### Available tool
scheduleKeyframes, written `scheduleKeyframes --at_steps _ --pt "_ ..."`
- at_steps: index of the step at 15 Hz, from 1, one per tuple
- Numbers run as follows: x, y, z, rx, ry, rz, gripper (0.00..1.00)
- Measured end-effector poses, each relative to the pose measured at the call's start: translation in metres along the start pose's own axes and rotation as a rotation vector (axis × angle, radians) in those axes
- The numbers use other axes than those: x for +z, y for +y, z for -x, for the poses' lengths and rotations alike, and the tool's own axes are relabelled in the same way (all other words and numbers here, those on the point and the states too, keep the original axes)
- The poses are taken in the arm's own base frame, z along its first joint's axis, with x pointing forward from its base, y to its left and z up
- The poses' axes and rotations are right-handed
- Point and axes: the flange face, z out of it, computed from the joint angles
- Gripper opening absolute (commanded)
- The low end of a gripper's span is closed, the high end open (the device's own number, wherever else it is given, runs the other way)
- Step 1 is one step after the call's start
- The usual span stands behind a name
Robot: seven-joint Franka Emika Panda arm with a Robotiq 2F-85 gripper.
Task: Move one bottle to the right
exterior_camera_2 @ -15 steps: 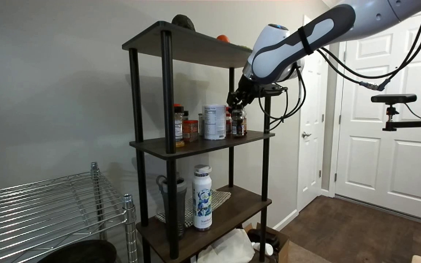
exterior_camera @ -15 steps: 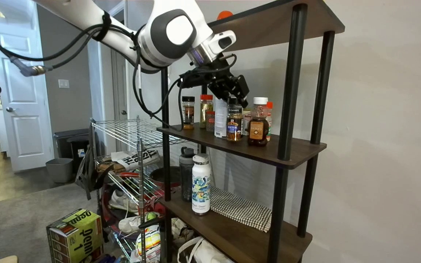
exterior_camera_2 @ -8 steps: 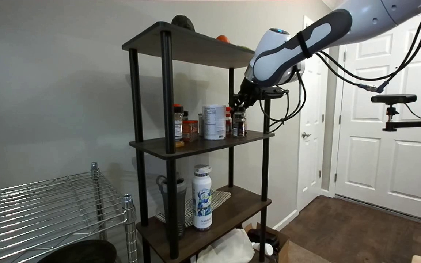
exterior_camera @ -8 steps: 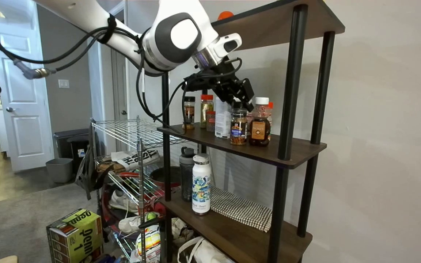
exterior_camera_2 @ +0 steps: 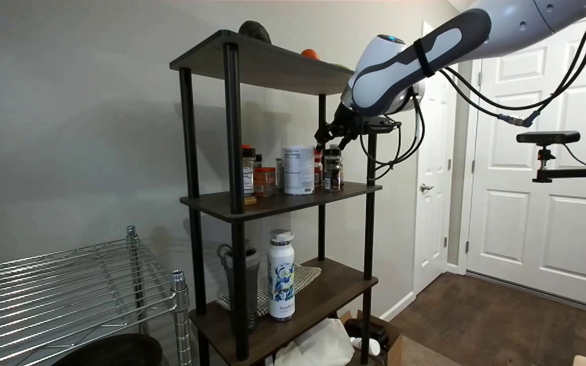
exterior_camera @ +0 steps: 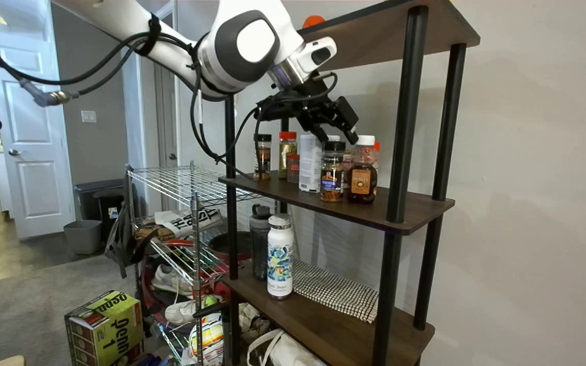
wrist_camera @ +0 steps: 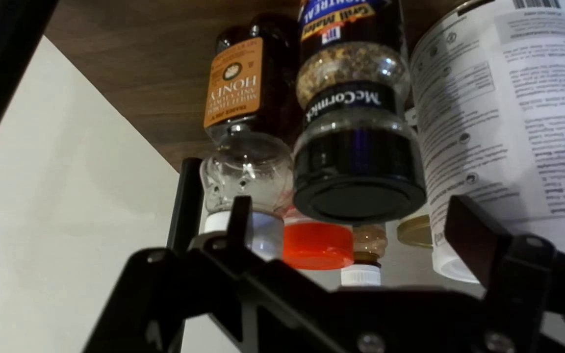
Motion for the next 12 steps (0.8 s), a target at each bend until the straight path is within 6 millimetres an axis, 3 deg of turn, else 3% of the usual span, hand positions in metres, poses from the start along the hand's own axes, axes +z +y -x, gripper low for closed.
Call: scheduleKeyframes --at_steps 6,12 --pt "-0.025 0.002 0.003 0.034 0.012 -0.020 1.00" --pt "-0.052 0.013 0.045 0.088 -0.017 -0.077 1.00"
